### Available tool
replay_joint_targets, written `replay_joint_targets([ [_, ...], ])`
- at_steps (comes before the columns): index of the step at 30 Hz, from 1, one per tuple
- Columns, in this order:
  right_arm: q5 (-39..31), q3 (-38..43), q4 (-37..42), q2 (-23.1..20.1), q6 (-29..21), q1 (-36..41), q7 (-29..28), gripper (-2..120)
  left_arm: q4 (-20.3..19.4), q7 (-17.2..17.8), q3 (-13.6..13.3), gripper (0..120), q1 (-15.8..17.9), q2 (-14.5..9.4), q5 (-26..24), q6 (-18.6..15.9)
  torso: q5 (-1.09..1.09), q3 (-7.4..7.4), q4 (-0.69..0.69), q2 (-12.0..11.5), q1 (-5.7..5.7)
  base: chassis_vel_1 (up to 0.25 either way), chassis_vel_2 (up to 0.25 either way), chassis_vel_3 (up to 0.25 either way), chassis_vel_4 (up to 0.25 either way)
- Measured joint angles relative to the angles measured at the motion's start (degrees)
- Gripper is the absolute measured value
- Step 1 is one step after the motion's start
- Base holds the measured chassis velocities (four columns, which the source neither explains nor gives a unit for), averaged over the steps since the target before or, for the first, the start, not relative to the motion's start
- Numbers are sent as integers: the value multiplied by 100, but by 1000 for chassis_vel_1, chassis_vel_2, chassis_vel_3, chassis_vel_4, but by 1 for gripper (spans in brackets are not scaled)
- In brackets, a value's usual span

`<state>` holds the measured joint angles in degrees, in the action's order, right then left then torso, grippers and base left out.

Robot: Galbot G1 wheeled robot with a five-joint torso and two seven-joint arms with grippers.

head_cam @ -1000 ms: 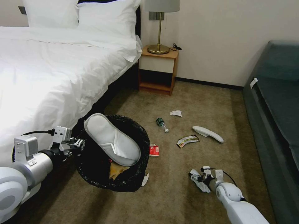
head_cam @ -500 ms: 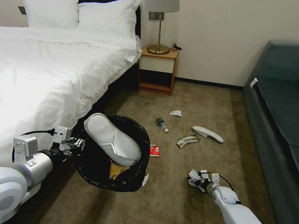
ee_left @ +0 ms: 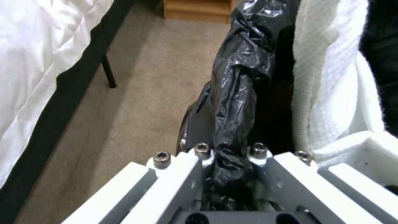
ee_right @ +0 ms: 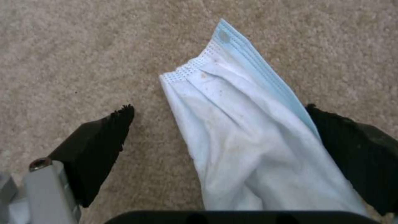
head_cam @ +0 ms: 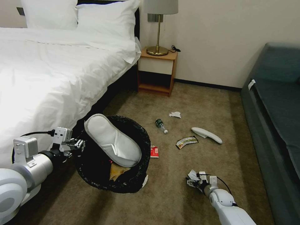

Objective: Pick up the trash bin, then pick up the garbage on the floor and place it into the trash bin.

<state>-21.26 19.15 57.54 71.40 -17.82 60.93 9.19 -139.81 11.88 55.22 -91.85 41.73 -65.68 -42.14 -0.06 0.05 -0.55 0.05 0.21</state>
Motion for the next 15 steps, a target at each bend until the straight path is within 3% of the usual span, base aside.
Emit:
replay_joint_targets([
  [15,147,13,-76,84,29,-28,-7,100,-5,-11,26,1,8,-24,-13,0,5,3,-2,-4,0,0,0,0,0],
])
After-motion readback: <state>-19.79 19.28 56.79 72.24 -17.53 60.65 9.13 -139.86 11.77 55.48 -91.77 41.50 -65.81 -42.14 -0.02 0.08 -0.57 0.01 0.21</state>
